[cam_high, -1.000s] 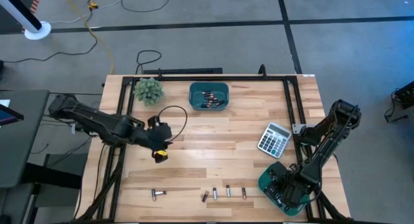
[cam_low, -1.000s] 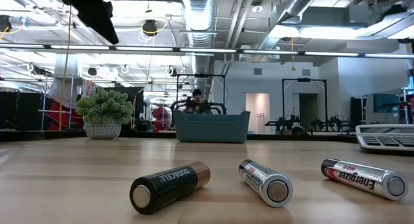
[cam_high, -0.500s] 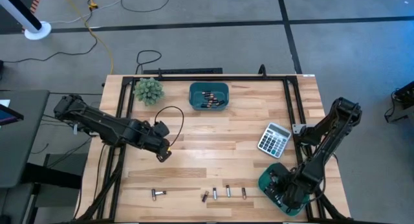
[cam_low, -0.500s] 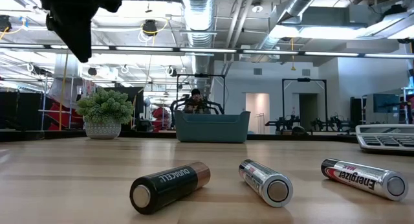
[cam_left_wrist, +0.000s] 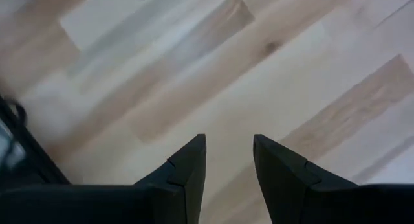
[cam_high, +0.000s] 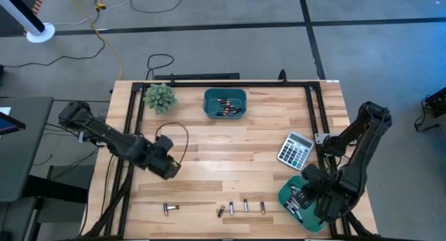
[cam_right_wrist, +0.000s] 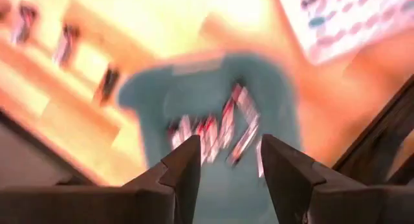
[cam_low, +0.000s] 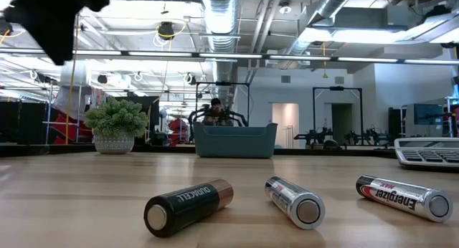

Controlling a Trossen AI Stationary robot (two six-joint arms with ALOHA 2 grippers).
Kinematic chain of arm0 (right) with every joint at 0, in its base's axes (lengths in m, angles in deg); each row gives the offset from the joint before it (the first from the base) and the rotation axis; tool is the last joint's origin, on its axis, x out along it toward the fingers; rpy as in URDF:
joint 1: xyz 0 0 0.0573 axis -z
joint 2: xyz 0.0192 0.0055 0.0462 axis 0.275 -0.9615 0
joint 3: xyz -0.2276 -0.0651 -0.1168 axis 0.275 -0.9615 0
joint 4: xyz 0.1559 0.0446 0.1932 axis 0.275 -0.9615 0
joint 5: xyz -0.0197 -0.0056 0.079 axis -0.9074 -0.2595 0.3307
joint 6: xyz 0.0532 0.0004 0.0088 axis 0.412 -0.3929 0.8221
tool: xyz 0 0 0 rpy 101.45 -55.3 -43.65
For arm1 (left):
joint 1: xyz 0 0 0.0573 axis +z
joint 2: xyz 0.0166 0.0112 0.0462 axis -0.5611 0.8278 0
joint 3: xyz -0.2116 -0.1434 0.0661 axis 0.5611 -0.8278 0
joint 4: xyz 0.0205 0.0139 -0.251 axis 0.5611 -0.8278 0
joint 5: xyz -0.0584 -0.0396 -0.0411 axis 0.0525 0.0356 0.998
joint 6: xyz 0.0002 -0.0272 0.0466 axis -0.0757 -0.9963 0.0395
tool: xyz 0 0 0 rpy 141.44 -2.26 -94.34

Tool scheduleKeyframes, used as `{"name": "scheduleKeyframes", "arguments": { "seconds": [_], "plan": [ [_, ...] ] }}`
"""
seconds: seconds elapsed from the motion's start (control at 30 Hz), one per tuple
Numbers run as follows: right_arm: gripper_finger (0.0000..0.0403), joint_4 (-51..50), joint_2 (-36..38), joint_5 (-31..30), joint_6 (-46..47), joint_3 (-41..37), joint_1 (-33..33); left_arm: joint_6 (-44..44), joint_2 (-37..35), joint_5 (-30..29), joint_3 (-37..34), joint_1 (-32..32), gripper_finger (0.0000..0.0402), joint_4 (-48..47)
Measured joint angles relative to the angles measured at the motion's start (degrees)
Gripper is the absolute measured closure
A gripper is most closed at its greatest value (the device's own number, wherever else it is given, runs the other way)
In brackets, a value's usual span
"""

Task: Sort batteries
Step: Put the black battery into the blue bin

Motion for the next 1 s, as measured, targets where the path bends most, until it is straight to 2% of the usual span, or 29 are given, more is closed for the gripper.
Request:
{"name": "scheduleKeyframes", "arguments": {
  "seconds": [0.1, 0.2, 0.4, 0.5, 0.6, 0.67, 0.83, 1.0],
  "plan": [
    [0.0226, -3.32, 0.44, -6.37, -6.39, 0.84, 0.04, -9.62, 0.00, -0.09, 0.00, -3.82, 0.0276, 0.01],
    [0.0226, -5.12, 2.19, -9.26, -13.44, 0.79, 1.34, -20.80, 0.00, -0.82, 0.00, -8.00, 0.0276, 0.01],
    [0.0226, -3.65, 12.64, -14.22, -26.24, -5.01, 5.36, -44.06, 3.59, -1.08, 0.00, -16.62, 0.0276, 1.56],
    [0.0226, -0.24, 19.98, -15.57, -30.71, -9.93, 6.86, -45.70, 7.52, 1.75, 0.00, -18.01, 0.0276, 8.62],
    [0.0226, 4.09, 26.72, -15.64, -36.21, -14.95, 8.40, -45.68, 12.15, 2.00, 0.18, -17.42, 0.0276, 16.85],
    [0.0226, 6.17, 30.52, -15.63, -38.97, -17.78, 9.36, -45.71, 15.87, 2.62, 1.57, -16.90, 0.0276, 19.08],
    [0.0226, 9.69, 37.28, -15.59, -44.80, -21.94, 11.73, -45.71, 23.65, 7.26, 8.65, -16.86, 0.0276, 17.61],
    [0.0226, 10.63, 39.99, -15.53, -48.13, -22.95, 13.43, -45.89, 28.12, 11.01, 16.27, -17.81, 0.0276, 11.39]
  ]
}}
